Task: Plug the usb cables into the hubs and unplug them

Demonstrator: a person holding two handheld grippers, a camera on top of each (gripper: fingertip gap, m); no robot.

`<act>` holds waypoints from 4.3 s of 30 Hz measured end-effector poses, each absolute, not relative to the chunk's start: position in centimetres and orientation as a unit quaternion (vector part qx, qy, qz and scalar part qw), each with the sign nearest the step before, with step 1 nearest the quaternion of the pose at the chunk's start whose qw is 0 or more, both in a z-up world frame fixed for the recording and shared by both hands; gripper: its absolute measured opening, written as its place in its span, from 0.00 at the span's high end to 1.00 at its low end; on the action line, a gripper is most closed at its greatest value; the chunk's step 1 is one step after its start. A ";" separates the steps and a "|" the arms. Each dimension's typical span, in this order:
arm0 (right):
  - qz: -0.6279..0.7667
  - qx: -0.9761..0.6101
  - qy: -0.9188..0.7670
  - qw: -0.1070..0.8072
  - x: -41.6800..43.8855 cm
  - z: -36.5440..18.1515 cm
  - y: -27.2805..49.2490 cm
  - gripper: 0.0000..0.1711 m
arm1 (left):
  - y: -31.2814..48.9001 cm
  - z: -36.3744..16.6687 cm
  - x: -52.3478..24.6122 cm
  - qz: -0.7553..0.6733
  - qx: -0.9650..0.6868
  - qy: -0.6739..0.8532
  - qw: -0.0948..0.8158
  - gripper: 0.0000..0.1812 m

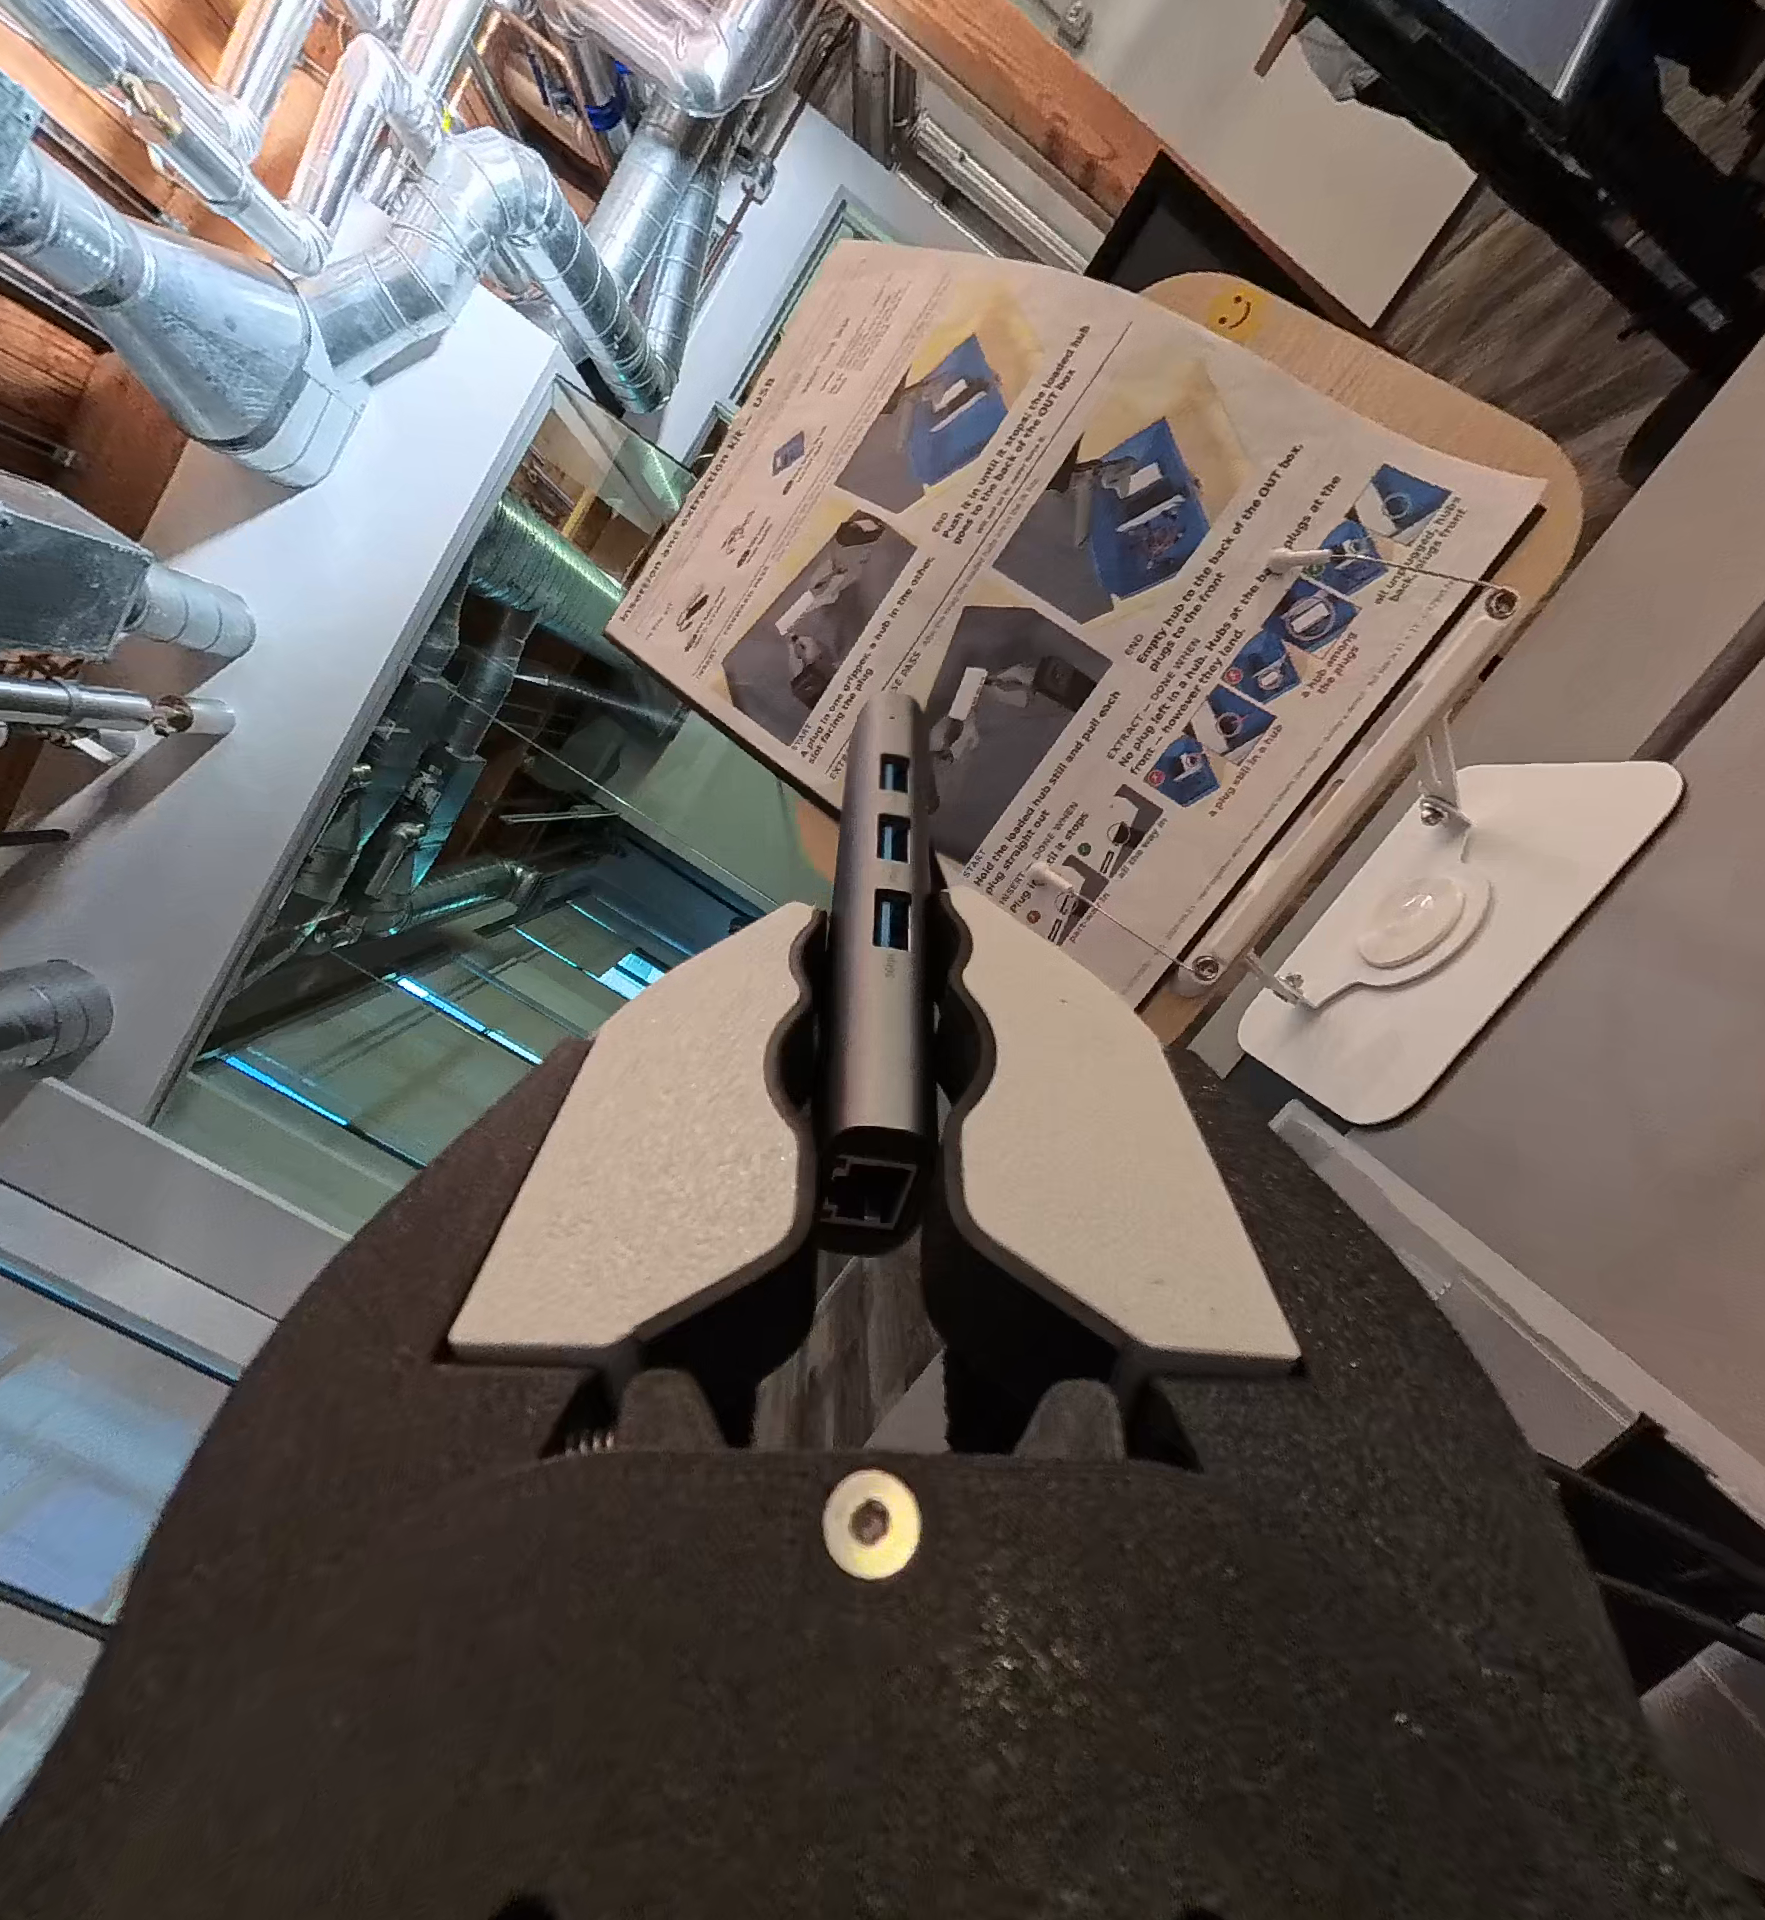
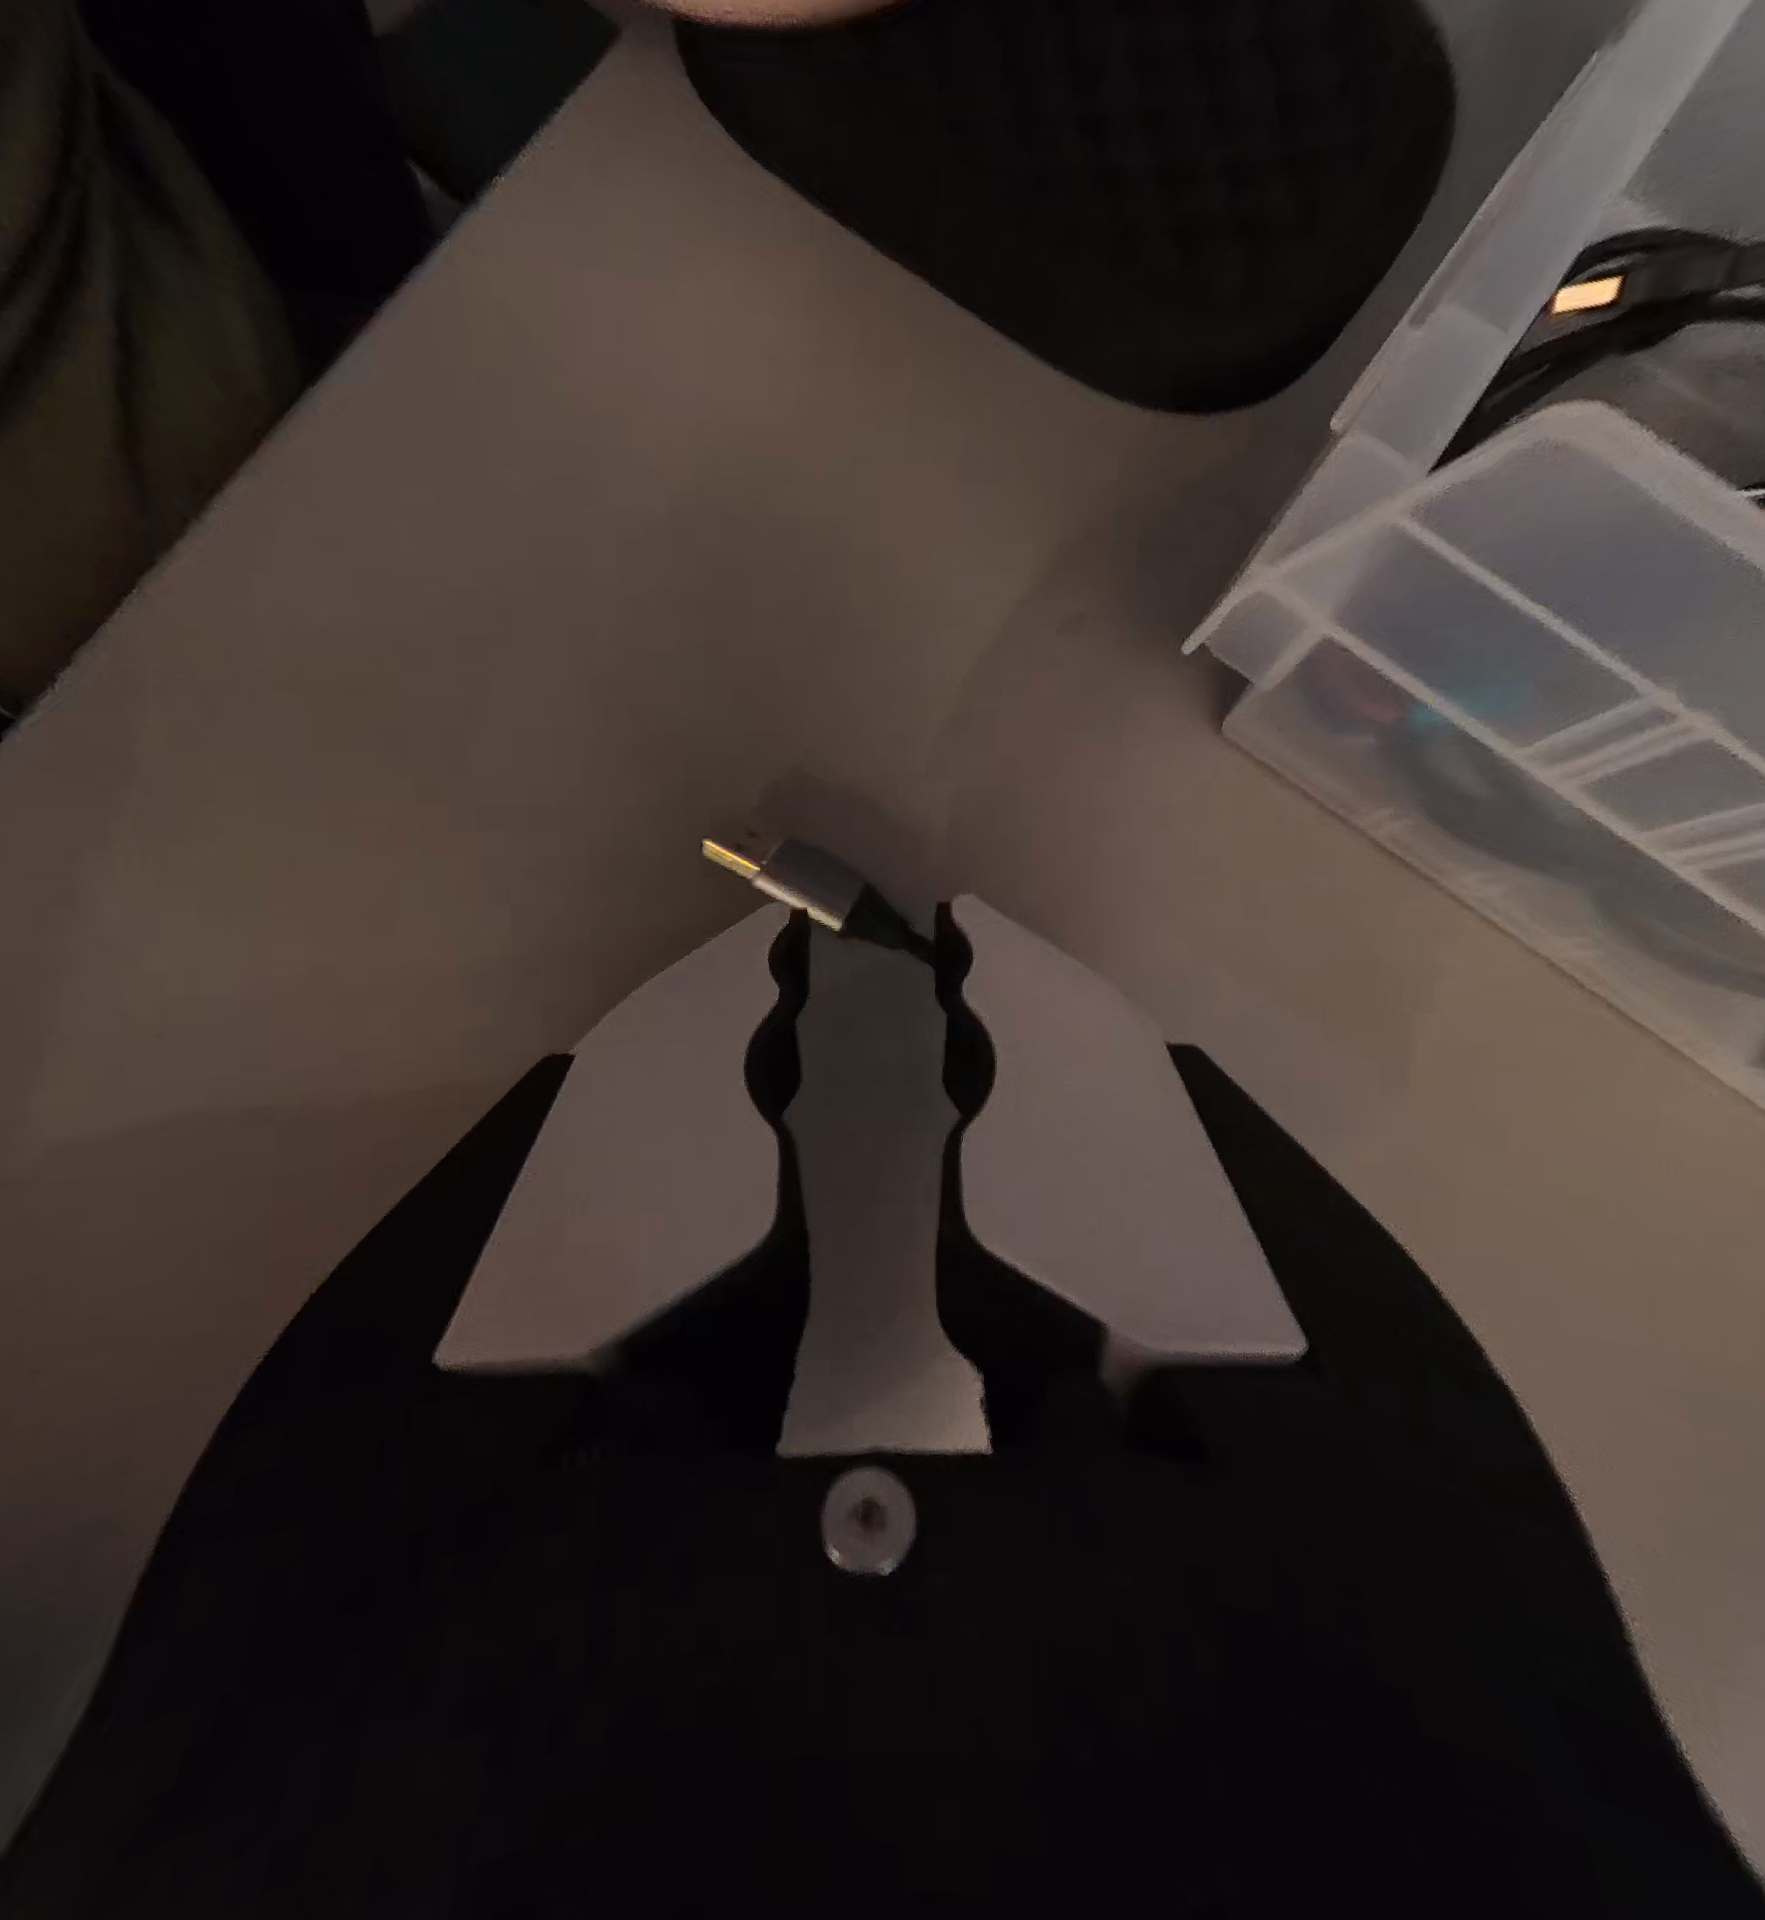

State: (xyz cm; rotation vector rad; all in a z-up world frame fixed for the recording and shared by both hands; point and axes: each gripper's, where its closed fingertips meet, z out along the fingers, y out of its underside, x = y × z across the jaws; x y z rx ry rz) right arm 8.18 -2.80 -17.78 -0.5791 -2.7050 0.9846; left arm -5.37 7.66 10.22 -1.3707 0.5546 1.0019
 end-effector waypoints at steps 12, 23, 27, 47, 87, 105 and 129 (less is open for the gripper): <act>0.319 -0.208 -0.924 0.034 7.6 -19.1 -2.6 0.90 | 7.3 10.8 -5.4 0.430 -0.594 0.236 0.638 0.91; 0.288 -0.237 -0.928 -0.009 8.7 -20.4 -1.4 0.92 | 7.3 10.9 -5.1 0.431 -0.591 0.238 0.639 0.91; 0.297 -0.231 -0.926 -0.013 8.8 -20.5 -1.9 0.92 | 7.4 10.8 -5.1 0.427 -0.592 0.239 0.640 0.91; 0.263 -0.179 -0.948 0.007 9.3 -20.7 -2.7 0.90 | 7.7 10.7 -4.5 0.422 -0.590 0.241 0.645 0.91; 0.330 -0.569 -0.753 0.007 7.2 -20.1 8.6 0.86 | 7.2 10.9 -4.6 0.433 -0.588 0.240 0.640 0.91; 0.340 -0.446 -0.823 0.087 6.9 -20.5 6.4 0.89 | 7.1 11.1 -4.7 0.434 -0.584 0.238 0.643 0.91; 0.434 -0.375 -0.795 0.198 6.5 -11.6 4.8 0.99 | 8.1 9.4 -5.4 0.439 -0.595 0.258 0.622 0.91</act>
